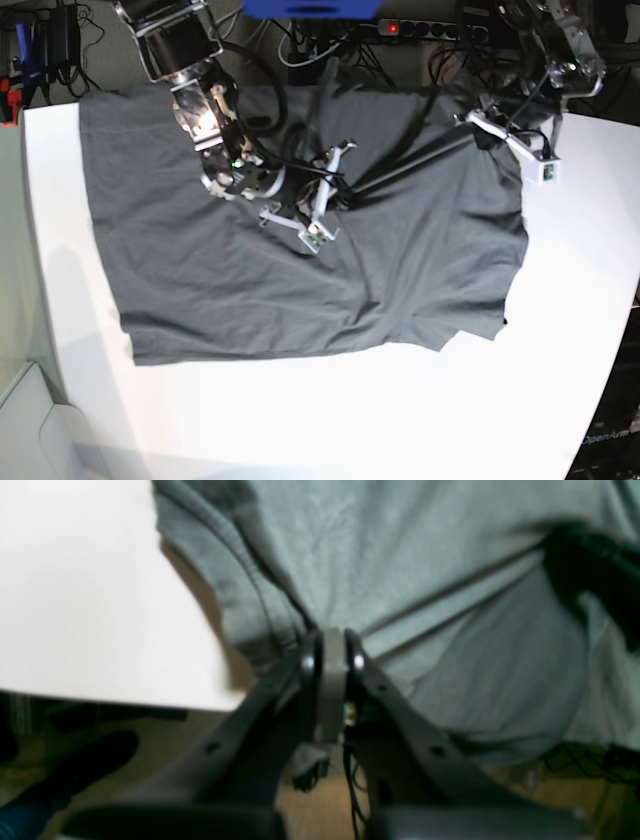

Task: Layout the t-shirt on the table in an organized manner, then fold the t-shirt properly
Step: 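Release the fabric and hold the left gripper near the shoulder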

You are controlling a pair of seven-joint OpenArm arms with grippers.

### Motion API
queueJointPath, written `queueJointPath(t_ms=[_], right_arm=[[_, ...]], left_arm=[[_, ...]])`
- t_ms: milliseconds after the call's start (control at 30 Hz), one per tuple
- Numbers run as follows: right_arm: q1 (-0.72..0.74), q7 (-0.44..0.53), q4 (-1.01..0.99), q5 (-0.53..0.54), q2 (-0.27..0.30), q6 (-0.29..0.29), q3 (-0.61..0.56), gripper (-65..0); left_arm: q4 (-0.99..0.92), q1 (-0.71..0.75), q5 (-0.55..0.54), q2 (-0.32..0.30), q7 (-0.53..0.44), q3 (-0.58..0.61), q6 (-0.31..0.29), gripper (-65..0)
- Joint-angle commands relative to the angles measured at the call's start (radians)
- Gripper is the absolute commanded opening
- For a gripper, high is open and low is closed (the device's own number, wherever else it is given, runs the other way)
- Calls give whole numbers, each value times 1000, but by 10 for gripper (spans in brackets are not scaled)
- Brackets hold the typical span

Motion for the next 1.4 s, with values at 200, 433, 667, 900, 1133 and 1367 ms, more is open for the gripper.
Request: queueJointPath(t_ms=[200, 433, 667, 900, 1133, 1367], right_arm=[[14, -12, 9, -22, 2, -19, 3, -650], [16, -12, 9, -22, 2, -19, 3, -650], [16, -12, 9, -22, 2, -19, 3, -650], [22, -12, 9, -22, 3, -19, 3, -650], [22, -12, 9, -22, 2, -19, 3, -650], [25, -12, 12, -22, 3, -18, 3, -650]], left_arm=[[15, 5, 2, 14, -14, -3, 2, -637], [15, 5, 2, 11, -14, -5, 2, -635], [15, 13, 2, 14, -14, -5, 3, -526], [15, 21, -6, 14, -16, -5, 3, -207], [23, -39, -45, 12, -16, -35, 2, -207], [15, -212, -50, 14, -14, -84, 3, -207]])
